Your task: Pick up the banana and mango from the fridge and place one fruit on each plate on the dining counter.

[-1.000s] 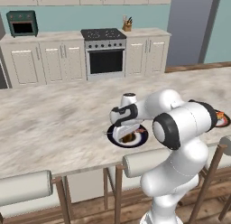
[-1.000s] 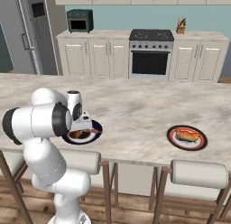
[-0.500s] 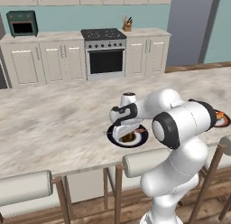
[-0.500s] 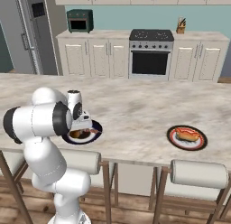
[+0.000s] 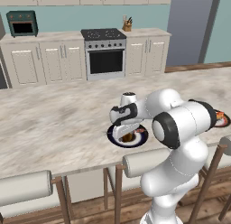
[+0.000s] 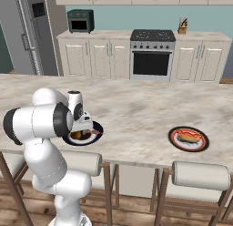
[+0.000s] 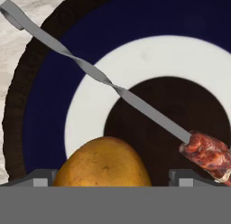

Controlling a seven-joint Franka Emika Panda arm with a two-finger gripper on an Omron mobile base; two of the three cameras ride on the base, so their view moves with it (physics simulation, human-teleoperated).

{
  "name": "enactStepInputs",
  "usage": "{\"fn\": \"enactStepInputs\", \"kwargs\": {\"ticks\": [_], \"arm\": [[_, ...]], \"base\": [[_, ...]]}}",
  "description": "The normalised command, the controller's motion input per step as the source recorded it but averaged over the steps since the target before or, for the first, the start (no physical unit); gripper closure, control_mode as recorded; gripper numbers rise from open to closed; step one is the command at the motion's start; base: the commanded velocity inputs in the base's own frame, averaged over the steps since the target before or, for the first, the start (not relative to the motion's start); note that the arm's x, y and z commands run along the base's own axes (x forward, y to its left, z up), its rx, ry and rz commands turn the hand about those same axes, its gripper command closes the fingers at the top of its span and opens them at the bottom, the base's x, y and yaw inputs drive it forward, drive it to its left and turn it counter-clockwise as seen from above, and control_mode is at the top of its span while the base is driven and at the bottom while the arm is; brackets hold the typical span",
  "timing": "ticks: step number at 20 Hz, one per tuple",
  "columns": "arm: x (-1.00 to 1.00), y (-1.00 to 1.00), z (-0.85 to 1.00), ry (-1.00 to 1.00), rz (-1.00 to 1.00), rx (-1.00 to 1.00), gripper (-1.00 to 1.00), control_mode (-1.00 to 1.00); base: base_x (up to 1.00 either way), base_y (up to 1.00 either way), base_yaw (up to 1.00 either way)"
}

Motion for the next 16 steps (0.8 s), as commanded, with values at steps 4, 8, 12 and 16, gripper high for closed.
{"fn": "enactStepInputs", "kwargs": {"ticks": [4,8,12,16], "arm": [[0.0,-0.03,0.01,0.0,0.0,0.0,-1.0,-1.0],[-0.29,-0.09,0.35,-0.03,0.0,0.04,-1.0,-1.0],[-0.59,-0.05,0.66,-0.1,0.0,0.08,-1.0,-1.0],[-0.69,-0.09,0.59,-0.08,0.0,0.09,-1.0,-1.0]], "base": [[0.0,0.0,0.0],[0.0,0.0,0.0],[0.0,0.0,0.0],[0.0,0.0,0.0]]}}
